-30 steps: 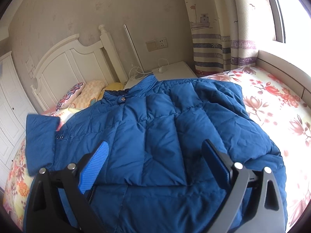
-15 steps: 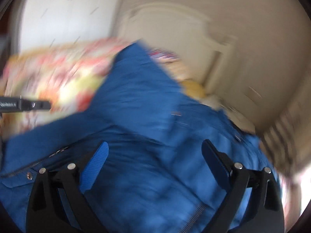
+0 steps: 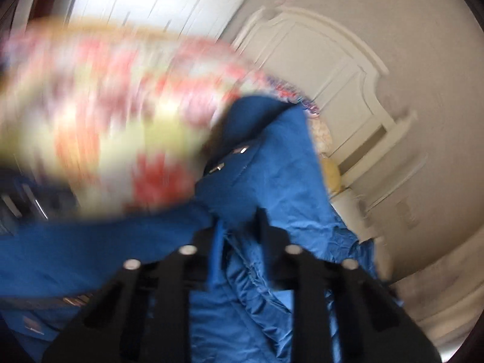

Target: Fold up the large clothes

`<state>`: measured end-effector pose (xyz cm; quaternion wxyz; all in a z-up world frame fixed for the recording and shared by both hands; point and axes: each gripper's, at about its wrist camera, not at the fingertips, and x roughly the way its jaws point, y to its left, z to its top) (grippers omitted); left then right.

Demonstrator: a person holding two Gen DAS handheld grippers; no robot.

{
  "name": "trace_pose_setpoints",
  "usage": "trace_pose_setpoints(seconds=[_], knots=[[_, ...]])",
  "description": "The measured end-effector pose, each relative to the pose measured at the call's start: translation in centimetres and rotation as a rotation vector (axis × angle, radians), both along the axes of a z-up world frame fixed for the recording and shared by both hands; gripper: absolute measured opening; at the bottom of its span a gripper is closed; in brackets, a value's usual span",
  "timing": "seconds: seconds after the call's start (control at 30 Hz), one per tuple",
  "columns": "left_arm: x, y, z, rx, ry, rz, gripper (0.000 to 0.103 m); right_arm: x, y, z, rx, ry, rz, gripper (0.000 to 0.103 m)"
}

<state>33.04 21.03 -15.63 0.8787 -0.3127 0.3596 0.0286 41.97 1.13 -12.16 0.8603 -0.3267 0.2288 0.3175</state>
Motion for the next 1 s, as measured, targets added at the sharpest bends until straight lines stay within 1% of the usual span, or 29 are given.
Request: trace_pose_setpoints(seconds=[0.03,0.07,0.1,0.17,0.2,0.27,0.3,0.33,0.37,0.4,0.43,0.47,0.5,0.53,0.57,0.63,0.7,0.73,0.83,0.93,0.97,1.0], knots=[[0.0,0.2,-0.1,-0.011,0.003,0.003,0.006,0.4,-1.7,1.7,0.118,0.057,-0.014,0.016],[0.2,0.3,-0.2,-0.017,0.005,0.004,0.006,1.1,-4.2,4.1,0.281,0.126,-0.033,0.015],[0.4,0.3,-0.3,-0.019,0.008,0.003,0.006,1.7,-6.8,5.9,0.421,0.182,-0.051,0.015],[0.5,0.2,-0.3,-0.013,0.011,0.001,0.006,3.3,-11.7,8.1,0.650,0.272,-0.093,0.014],[0.5,0.2,-0.2,-0.008,0.009,-0.001,0.006,4.2,-15.2,9.0,0.790,0.327,-0.131,0.011],[0.5,0.1,-0.3,-0.004,0.008,-0.005,0.006,5.6,-21.8,9.7,1.018,0.420,-0.201,0.003],[0.5,0.1,-0.3,-0.005,0.008,-0.006,0.006,6.2,-25.7,9.6,1.139,0.467,-0.247,0.001],[0.5,0.1,-0.3,-0.006,0.009,-0.008,0.006,6.6,-29.1,9.1,1.237,0.509,-0.288,0.001],[0.6,0.1,-0.4,-0.007,0.011,-0.008,0.006,7.0,-32.9,8.1,1.333,0.548,-0.361,0.002],[0.6,0.1,-0.3,-0.007,0.013,-0.008,0.006,7.1,-35.7,7.4,1.368,0.549,-0.441,0.007],[0.7,0.0,-0.3,-0.006,0.015,-0.009,0.006,7.0,-38.8,6.3,1.370,0.534,-0.579,0.011],[0.7,0.0,-0.3,-0.005,0.016,-0.009,0.006,6.8,-40.5,5.6,1.350,0.525,-0.678,0.035],[0.7,0.0,-0.3,-0.002,0.016,-0.009,0.006,6.3,-42.4,4.5,1.316,0.518,-0.789,0.068],[0.8,-0.1,-0.3,0.002,0.017,-0.010,0.006,5.7,-43.4,3.4,1.292,0.519,-0.835,0.081],[0.8,-0.1,-0.3,0.006,0.021,-0.011,0.006,5.4,-43.4,2.7,1.275,0.524,-0.834,0.093],[1.0,-0.3,-0.3,0.016,0.027,-0.012,0.006,4.9,-42.1,1.6,1.189,0.543,-0.768,0.093],[1.1,-0.5,-0.2,0.033,0.032,-0.014,0.006,4.9,-39.7,1.0,1.086,0.541,-0.718,0.093],[1.1,-0.6,-0.2,0.038,0.034,-0.014,0.006,5.1,-38.4,0.7,1.056,0.550,-0.685,0.093],[1.1,-0.6,-0.2,0.043,0.035,-0.013,0.006,6.7,-35.1,-0.1,1.040,0.606,-0.617,0.091],[1.1,-0.6,-0.2,0.043,0.035,-0.013,0.006,8.7,-32.1,-0.4,1.045,0.656,-0.556,0.086],[1.1,-0.6,-0.2,0.044,0.035,-0.013,0.006,9.3,-31.3,-0.5,1.039,0.669,-0.543,0.082],[1.1,-0.6,-0.2,0.044,0.035,-0.014,0.006,10.1,-30.0,-0.8,1.016,0.681,-0.535,0.075]])
